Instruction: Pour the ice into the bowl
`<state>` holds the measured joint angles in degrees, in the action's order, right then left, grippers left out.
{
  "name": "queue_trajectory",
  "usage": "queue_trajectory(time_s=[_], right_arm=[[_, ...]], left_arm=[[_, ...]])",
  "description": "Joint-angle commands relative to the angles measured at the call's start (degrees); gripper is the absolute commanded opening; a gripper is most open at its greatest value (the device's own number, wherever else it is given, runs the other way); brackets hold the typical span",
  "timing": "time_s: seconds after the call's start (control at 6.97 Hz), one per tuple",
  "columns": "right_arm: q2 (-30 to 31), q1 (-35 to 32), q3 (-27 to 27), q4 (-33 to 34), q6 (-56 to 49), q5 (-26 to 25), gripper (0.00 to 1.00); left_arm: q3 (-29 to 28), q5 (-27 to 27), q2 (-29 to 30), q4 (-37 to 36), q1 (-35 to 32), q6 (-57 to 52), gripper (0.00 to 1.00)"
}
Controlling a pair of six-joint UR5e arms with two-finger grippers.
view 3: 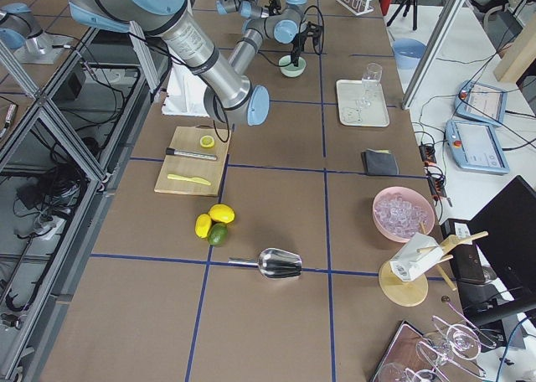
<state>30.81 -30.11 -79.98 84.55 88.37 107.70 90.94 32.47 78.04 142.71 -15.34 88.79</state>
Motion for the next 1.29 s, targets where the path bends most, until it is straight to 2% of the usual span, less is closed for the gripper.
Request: queue_trajectory(time_s=[0.0,0.14,0.29,0.43,0.57,0.86,1.15], right_arm=[[0.22,-0.48,-0.18,0.00,-0.30,0.14,1.00],[0.31,-0.65,-0.18,0.00,-0.30,0.31,1.00],[0.83,-0.92,-0.61,0.00,-0.30,0.75,1.00],[5.27,-1.18,-5.92,-0.09,-0.39,0.84,1.00],[12.71,-1.18,-13.81,-0.09,-2.74,0.75,1.00],[15.33,-1.62,-15.82,-0.09,-3.73,0.49,1.00],[16.47,-2.15,-16.34,-0.09,-4.26,0.67,1.00]], left_arm=[[1.86,0.40,0.36,0.63,-1.61,-4.12,0.00],[7.18,0.49,-0.51,0.72,-4.41,-14.15,0.00],[10.02,0.40,-0.43,1.33,-5.22,-16.43,0.00],[10.83,0.49,0.09,1.43,-5.49,-19.24,0.00],[12.84,0.58,1.40,1.34,-5.49,-25.27,0.00],[12.42,3.81,8.33,1.08,-5.32,-30.03,0.00],[11.55,3.74,14.92,0.55,-5.05,-35.60,0.00]])
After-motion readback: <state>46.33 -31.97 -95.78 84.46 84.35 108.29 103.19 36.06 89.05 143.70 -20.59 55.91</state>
